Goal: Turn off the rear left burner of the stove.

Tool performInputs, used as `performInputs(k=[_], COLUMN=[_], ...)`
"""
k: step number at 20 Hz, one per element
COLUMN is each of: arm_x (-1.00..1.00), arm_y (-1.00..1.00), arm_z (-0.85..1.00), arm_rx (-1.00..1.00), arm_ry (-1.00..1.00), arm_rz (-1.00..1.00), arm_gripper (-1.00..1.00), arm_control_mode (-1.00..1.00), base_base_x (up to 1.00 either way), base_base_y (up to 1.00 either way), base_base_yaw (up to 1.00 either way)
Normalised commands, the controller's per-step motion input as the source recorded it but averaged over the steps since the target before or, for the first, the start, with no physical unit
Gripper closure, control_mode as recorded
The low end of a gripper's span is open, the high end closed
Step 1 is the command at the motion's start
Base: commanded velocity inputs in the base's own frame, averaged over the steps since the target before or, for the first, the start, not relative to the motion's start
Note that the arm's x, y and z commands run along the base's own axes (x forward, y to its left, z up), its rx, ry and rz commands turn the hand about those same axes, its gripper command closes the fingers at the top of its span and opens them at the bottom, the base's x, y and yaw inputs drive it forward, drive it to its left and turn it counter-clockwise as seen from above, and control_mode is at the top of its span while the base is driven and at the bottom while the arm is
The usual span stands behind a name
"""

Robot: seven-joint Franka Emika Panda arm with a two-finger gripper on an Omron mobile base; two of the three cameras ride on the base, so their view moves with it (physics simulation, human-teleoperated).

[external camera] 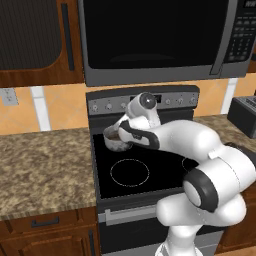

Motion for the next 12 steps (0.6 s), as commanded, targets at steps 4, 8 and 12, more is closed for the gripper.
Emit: performInputs(k=[4,8,12], arm_x=[0.08,0.02,0.00], arm_y=[0.00,0.00,0.00], arm_z=[0.00,0.03,0.15], arm_rx=[-0.16,-0.15,-0.14], arm_ry=[-0.06,-0.01,0.00], arm_rz=[0.07,0.07,0.06], arm_gripper=[-1.00,-1.00,-1.00], arm_control_mode=[-1.00,-1.00,-1.00], base_base_x=[0.00,0.00,0.00], base_base_y=[0.00,0.00,0.00], base_base_yaw=[0.00,0.00,0.00])
